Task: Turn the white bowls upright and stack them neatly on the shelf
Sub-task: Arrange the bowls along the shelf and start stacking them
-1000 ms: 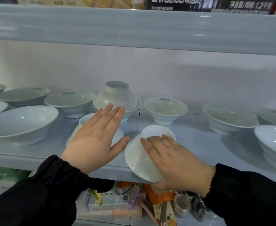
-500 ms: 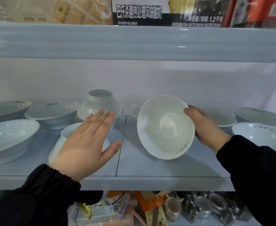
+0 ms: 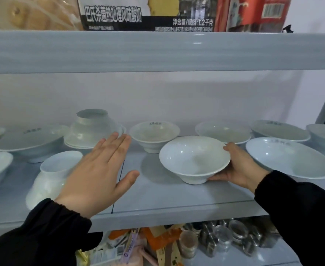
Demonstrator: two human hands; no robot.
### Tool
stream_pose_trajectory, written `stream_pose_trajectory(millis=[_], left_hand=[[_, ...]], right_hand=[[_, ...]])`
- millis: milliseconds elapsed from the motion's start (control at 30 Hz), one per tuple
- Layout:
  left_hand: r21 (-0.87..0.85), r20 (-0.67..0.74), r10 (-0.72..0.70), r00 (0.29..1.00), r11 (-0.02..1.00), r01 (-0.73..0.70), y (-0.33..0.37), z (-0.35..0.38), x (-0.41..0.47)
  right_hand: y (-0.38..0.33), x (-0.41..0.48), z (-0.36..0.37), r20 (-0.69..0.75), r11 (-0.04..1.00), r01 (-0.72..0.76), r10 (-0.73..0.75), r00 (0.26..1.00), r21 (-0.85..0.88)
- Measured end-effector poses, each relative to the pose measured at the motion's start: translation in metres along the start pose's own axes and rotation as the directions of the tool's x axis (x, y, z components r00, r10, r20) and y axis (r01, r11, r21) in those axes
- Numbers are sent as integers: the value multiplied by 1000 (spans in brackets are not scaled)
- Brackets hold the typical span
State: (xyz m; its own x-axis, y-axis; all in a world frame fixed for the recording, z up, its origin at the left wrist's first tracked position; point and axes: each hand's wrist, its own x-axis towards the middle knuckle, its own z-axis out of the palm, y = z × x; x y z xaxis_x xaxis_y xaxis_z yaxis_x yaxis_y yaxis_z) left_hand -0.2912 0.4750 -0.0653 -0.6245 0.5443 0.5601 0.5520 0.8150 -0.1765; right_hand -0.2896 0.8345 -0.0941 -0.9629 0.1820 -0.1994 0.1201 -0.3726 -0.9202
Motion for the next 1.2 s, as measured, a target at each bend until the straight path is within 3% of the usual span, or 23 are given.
stream_pose_trajectory(millis=[200,267,300,367,400,467,600,800,1000,1100,1200], left_hand=[[39,28,18,999,999,-19,5,5,6],[30,36,16,999,999,-17,4,8,5],[26,39,15,999,1000,-16,3,8,4],[21,36,8,999,1000,-8,-1,8,2],[20,32,2,999,1000,-3,-3,7,2],[19,19,-13,1000,1000,13,-11,3,0],[23,-9,-62,998,998,62,-38,-11,-11],[38,-51,-175,983,983,177,-89,-35,-59],[92,29,-273,962,959,269,-140,-47,-121],[107,44,-272,961,958,266,-156,-48,-141],[104,44,-248,968,964,243,-170,-50,-157]], right_hand=[[-4,-5,-5,-118,982,27,-50,992,-189],[-9,-6,-4,-157,905,57,-135,978,-422],[-14,-6,-2,-140,774,76,-208,968,-629],[-29,-10,6,-40,254,61,-377,925,-965],[-38,-13,14,26,55,55,-428,903,-997],[-54,-16,38,149,-134,97,-460,876,-986],[-72,-19,106,448,-381,304,-381,809,-873],[-34,-16,207,671,-461,515,-288,683,-722],[57,-17,282,798,-402,725,-26,602,-560],[88,-20,312,817,-375,766,38,575,-522],[110,-28,335,798,-356,762,68,599,-542]])
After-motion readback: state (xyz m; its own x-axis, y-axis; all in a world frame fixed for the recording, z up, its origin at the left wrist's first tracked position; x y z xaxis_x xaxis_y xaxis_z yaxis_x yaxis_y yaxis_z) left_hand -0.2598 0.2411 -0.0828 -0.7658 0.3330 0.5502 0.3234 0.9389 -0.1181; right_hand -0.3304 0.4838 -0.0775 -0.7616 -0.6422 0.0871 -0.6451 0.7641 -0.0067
